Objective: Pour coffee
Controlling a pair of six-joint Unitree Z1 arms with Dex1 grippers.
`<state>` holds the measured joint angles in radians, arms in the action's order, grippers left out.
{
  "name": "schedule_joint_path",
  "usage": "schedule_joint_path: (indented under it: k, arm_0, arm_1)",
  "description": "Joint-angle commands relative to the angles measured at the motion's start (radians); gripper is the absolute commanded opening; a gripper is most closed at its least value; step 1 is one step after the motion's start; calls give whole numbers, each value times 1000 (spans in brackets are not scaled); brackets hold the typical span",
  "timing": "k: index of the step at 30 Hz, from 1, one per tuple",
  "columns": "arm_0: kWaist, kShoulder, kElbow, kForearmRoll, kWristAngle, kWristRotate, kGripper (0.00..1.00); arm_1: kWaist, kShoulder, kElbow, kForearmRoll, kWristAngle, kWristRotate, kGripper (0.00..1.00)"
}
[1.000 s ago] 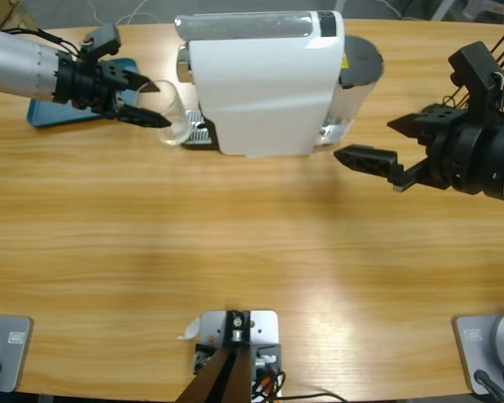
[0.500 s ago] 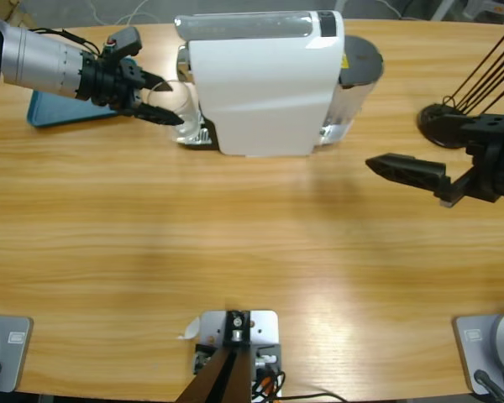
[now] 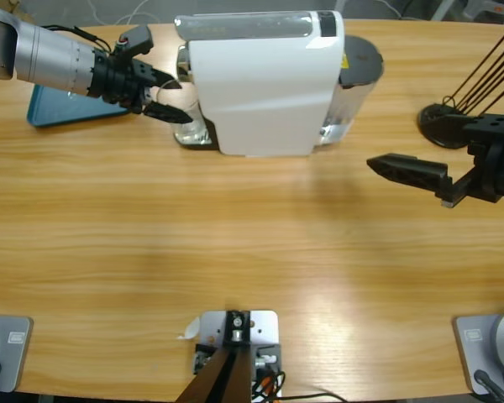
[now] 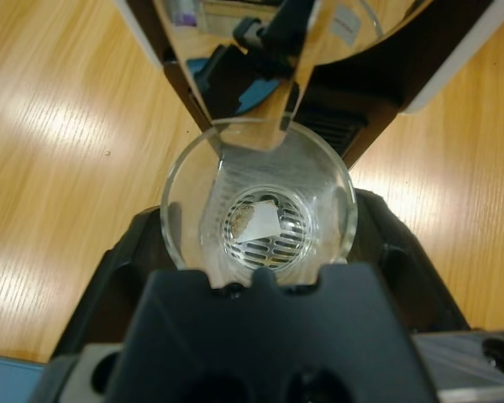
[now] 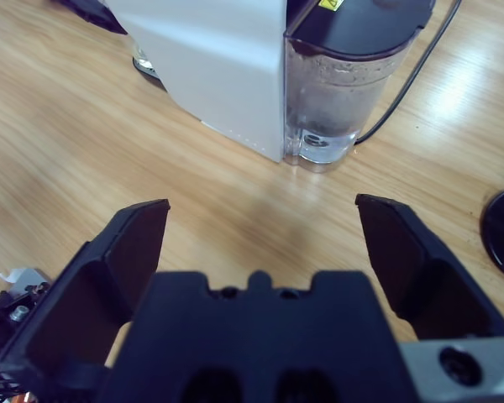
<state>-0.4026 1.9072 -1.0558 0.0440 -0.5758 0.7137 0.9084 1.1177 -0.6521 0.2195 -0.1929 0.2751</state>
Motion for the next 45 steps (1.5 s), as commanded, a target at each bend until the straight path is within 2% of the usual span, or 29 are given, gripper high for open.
schedule_joint_path:
  k: [1, 2, 3, 4, 13, 19, 26, 29, 32, 33, 34, 35, 36, 37, 39, 41, 42, 45]
  arm_0:
    - [0, 41, 26, -10, 8, 14, 739]
    - [1, 42, 25, -11, 11, 15, 908]
    - [1, 42, 25, -14, 13, 15, 980]
    - [1, 42, 25, -22, 13, 15, 991]
    - [15, 30, 26, -27, 9, 4, 991]
    - [30, -42, 66, -26, -8, -5, 991]
    - [52, -264, 197, -9, -47, -51, 991]
    - [68, -397, 266, -3, -10, -135, 991]
    - [45, -534, 292, 33, 97, -309, 991]
    - [33, -566, 293, 56, 129, -348, 991]
    - [24, -590, 295, 79, 157, -389, 991]
    - [13, -612, 295, 103, 184, -429, 991]
    - [2, -630, 296, 121, 205, -485, 995]
    - [-10, -645, 299, 131, 213, -570, 996]
    - [-30, -673, 305, 132, 215, -706, 996]
    - [-59, -706, 307, 136, 255, -728, 996]
    - [-74, -718, 306, 143, 286, -728, 996]
    - [-86, -738, 307, 175, 336, -728, 996]
  arm_1:
    - [-14, 29, -8, -23, -3, -10, 1000]
    - [-14, 28, -8, -23, -3, -10, 1000]
    - [-14, 28, -7, -23, -3, -10, 1000]
    - [-14, 28, -6, -23, -3, -10, 1000]
    - [-14, 47, -8, -32, -2, -8, 1000]
    - [-14, 46, -8, -31, -4, -8, 1000]
    - [-14, 42, -54, -5, -19, -11, 1000]
    - [-41, 56, -176, 112, -86, -34, 1000]
    - [-149, 93, -362, 236, -106, -39, 997]
    - [-183, 113, -416, 256, -99, -45, 951]
    - [-210, 139, -465, 271, -88, -57, 840]
    - [-232, 166, -510, 282, -69, -78, 642]
    - [-248, 192, -552, 291, -28, -108, 376]
    - [-261, 232, -601, 306, 32, -135, 24]
    - [-263, 296, -681, 358, 85, -137, 0]
    - [-271, 362, -759, 412, 199, -137, 0]
    - [-273, 403, -809, 454, 225, -137, 0]
    - [-272, 506, -957, 597, 162, -117, 0]
